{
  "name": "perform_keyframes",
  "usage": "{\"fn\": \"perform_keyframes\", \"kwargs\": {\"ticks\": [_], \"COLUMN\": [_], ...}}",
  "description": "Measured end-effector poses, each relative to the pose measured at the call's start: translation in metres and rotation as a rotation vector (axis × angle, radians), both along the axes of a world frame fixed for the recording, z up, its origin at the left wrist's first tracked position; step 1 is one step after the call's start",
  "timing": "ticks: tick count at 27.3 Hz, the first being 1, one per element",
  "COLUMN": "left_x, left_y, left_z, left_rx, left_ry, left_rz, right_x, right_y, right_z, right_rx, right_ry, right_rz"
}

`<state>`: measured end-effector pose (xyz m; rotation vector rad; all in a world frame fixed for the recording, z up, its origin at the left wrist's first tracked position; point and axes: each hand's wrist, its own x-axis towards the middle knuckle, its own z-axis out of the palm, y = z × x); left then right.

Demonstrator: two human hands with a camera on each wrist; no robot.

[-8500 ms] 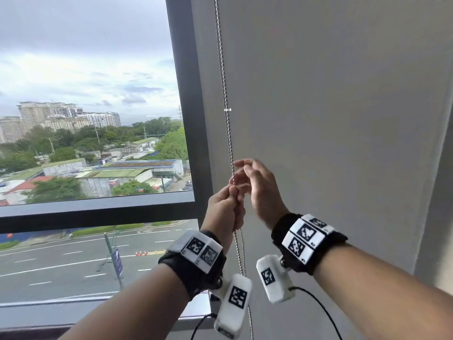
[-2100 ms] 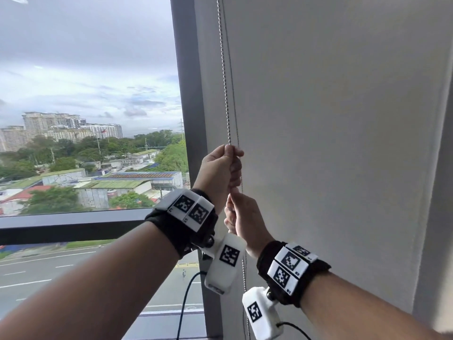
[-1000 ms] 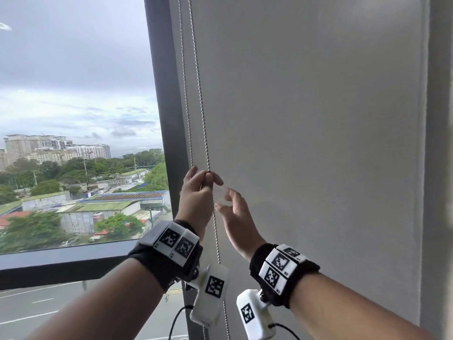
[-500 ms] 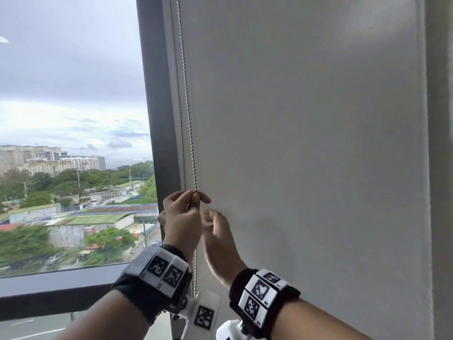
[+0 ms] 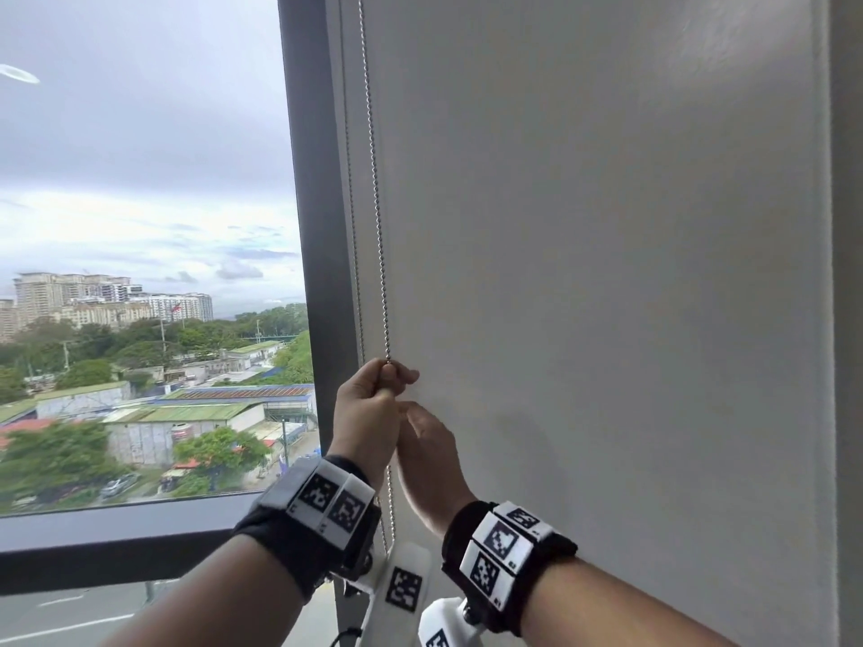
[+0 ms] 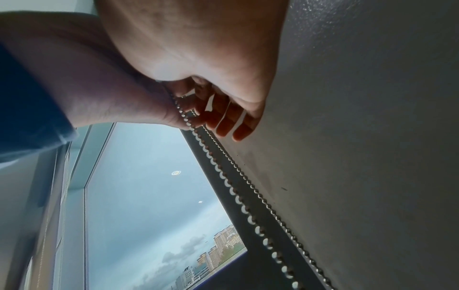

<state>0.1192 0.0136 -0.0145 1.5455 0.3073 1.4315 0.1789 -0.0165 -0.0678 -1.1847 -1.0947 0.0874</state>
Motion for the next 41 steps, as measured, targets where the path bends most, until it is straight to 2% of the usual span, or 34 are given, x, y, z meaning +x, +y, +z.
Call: {"fn": "perform_keyframes", "kwargs": {"ticks": [3, 5, 7, 10, 15, 19, 24, 27, 31, 33, 35, 38, 41], "left_x": [-0.002, -0.003, -0.005, -0.007, -0.007, -0.010, -0.019, -0.029, -0.048, -0.062, -0.076, -0.094, -0.102], "left_y": [0.005, 0.009, 0.011, 0.007, 0.003, 0.000, -0.009, -0.014, -0.019, -0.021, -0.024, -0.030, -0.037], "left_z": [-0.002, -0.003, -0.003, 0.000, 0.002, 0.001, -0.005, -0.008, -0.009, -0.007, -0.005, -0.002, 0.003], "left_rx": [0.065, 0.078, 0.082, 0.080, 0.015, -0.039, -0.120, -0.168, -0.161, -0.165, -0.177, -0.209, -0.185], "left_ry": [0.047, 0.057, 0.074, 0.064, 0.052, 0.051, -0.027, -0.111, -0.046, -0.013, 0.017, 0.067, 0.144], "left_rz": [0.138, 0.216, 0.235, 0.149, 0.064, 0.038, -0.065, -0.114, -0.149, -0.202, -0.257, -0.339, -0.382], "right_x": [0.003, 0.004, 0.005, 0.005, -0.001, -0.011, -0.014, -0.010, 0.007, 0.014, 0.017, 0.009, -0.009], "right_y": [-0.001, -0.001, -0.001, 0.008, 0.017, 0.008, 0.003, -0.007, -0.024, -0.033, -0.044, -0.062, -0.070], "right_z": [0.002, 0.004, 0.006, 0.008, 0.001, -0.006, -0.033, -0.050, -0.061, -0.050, -0.028, 0.021, 0.068], "right_rx": [0.070, 0.067, 0.027, -0.051, -0.034, 0.034, 0.066, -0.064, -0.312, -0.457, -0.531, -0.457, -0.371], "right_ry": [-0.044, -0.064, -0.035, 0.061, 0.222, 0.152, 0.032, -0.071, -0.180, -0.146, -0.018, 0.185, 0.342], "right_rz": [-0.183, -0.204, -0.136, 0.060, 0.290, 0.327, 0.256, 0.191, 0.189, 0.221, 0.272, 0.277, 0.369]}}
